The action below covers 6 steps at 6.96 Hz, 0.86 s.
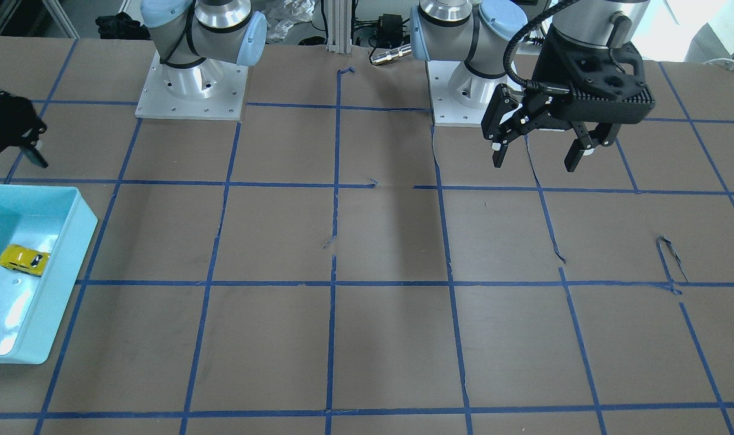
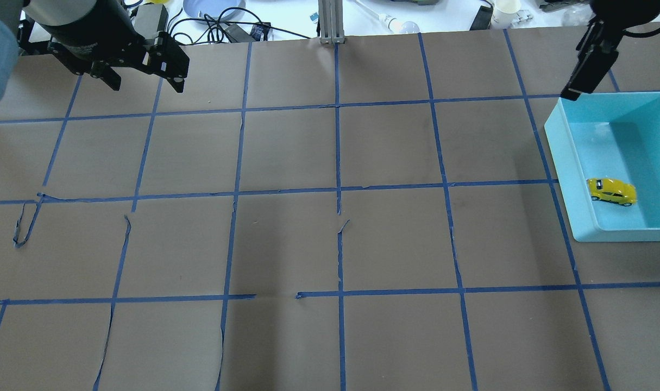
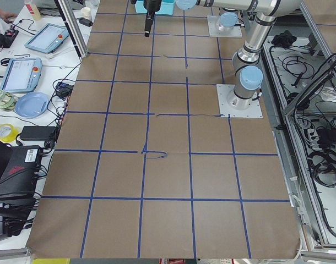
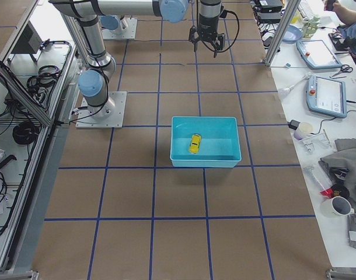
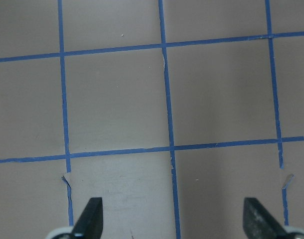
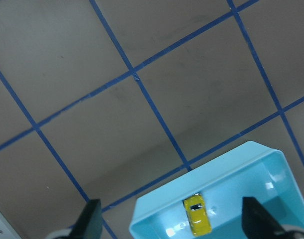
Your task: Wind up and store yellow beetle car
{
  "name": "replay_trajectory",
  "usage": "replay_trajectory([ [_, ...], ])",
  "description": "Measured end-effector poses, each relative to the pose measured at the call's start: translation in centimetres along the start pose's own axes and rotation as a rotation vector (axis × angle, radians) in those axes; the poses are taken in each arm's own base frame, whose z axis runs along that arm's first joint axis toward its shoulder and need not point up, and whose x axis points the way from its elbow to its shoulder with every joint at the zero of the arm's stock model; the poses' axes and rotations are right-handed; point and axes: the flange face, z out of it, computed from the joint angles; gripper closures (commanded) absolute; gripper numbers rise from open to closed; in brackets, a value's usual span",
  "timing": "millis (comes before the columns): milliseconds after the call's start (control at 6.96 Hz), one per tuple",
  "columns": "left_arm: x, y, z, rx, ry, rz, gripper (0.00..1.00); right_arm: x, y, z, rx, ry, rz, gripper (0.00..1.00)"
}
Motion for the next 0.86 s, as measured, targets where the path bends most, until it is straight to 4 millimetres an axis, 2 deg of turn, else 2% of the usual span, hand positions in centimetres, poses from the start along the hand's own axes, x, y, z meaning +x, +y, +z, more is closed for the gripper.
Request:
replay_trajectory([
  [287, 0.1, 0.0, 0.0, -0.001, 0.000, 0.000, 0.00, -4.1, -3.2, -0.6, -0.003, -0.034, 0.300, 0.00],
  [575, 0.1, 0.0, 0.0, -0.001, 0.002, 0.001, 0.00, -7.2, -6.1, -0.8, -0.008, -0.037, 0.610, 0.00],
  [862, 0.2, 0.0, 0.1, -0.002, 0.002, 0.002, 0.00, -7.9, -6.7, -0.8, -0.008, -0.041, 0.878, 0.00],
])
